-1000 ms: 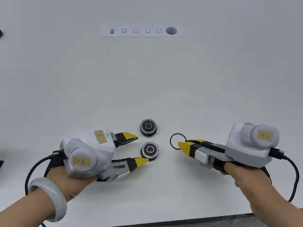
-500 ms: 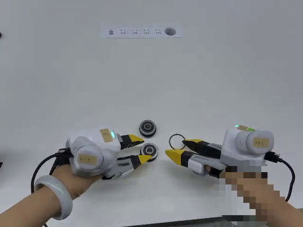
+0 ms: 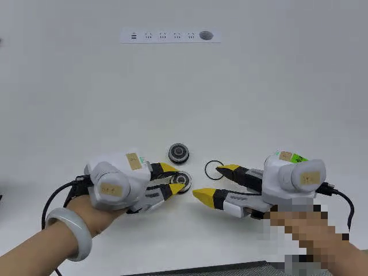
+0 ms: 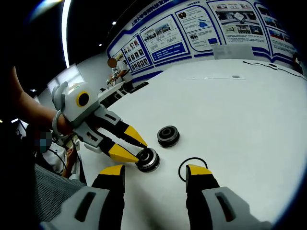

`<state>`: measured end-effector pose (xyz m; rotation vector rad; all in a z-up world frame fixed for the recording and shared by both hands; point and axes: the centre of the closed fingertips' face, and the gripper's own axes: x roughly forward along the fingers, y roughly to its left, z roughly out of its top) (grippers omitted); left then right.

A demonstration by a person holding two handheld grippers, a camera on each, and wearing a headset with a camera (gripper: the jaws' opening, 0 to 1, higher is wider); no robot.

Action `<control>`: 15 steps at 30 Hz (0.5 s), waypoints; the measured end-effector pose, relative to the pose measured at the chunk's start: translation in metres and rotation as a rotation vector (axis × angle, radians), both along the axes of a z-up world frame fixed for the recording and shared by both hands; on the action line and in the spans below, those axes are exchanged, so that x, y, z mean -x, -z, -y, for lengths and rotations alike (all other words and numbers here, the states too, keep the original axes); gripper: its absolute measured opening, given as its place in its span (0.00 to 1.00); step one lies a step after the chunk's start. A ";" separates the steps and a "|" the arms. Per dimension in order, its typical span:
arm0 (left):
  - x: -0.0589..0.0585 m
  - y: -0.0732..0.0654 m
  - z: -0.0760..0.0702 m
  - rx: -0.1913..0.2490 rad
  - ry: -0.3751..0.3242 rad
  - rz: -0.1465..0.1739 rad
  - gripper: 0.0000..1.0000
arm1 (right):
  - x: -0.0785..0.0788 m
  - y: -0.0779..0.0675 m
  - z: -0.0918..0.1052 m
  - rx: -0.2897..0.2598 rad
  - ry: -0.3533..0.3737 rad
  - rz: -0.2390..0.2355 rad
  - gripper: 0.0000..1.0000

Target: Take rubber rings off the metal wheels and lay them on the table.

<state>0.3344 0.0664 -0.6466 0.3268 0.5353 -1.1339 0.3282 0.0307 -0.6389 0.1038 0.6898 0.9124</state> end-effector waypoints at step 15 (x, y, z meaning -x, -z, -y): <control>0.002 0.005 0.002 -0.033 0.043 0.014 0.14 | 0.003 0.000 0.000 0.013 -0.027 0.014 0.53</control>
